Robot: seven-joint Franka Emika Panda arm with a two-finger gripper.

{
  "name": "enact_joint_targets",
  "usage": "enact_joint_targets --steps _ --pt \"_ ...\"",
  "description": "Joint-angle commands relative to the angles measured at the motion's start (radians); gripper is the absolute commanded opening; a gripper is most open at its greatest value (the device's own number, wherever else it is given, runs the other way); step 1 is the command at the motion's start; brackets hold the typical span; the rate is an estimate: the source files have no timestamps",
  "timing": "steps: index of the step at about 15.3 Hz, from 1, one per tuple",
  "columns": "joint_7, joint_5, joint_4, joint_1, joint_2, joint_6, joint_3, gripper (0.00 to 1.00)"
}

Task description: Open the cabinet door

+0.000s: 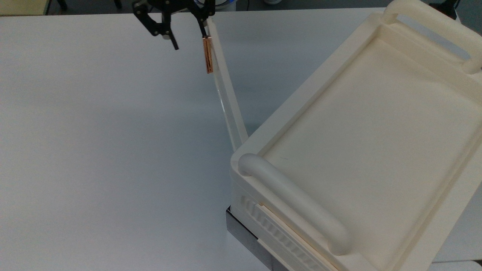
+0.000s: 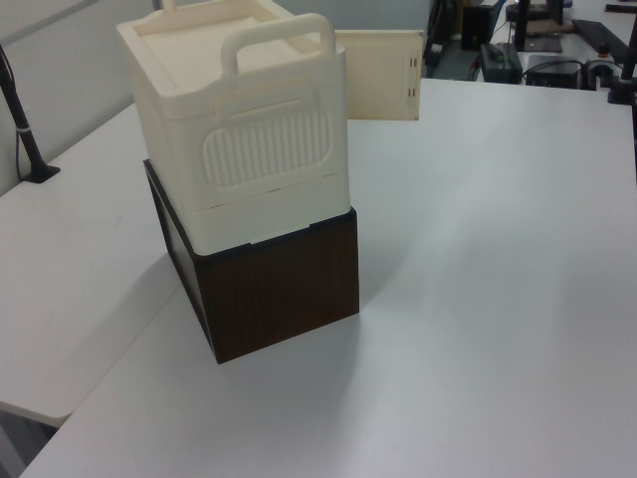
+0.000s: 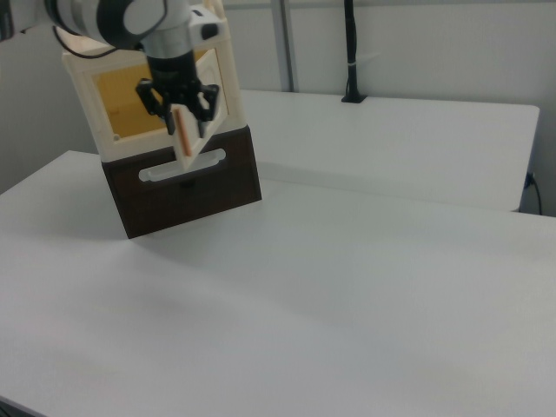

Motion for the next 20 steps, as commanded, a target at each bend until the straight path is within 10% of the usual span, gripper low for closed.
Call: enact_joint_targets --steps 1,12,20 --pt "0.003 -0.017 -0.016 -0.058 -0.023 -0.021 -0.005 1.00" --pt "0.015 -0.034 -0.012 -0.110 -0.111 -0.177 -0.117 1.00" --pt "0.353 -0.146 -0.020 0.054 -0.132 -0.271 -0.137 1.00"
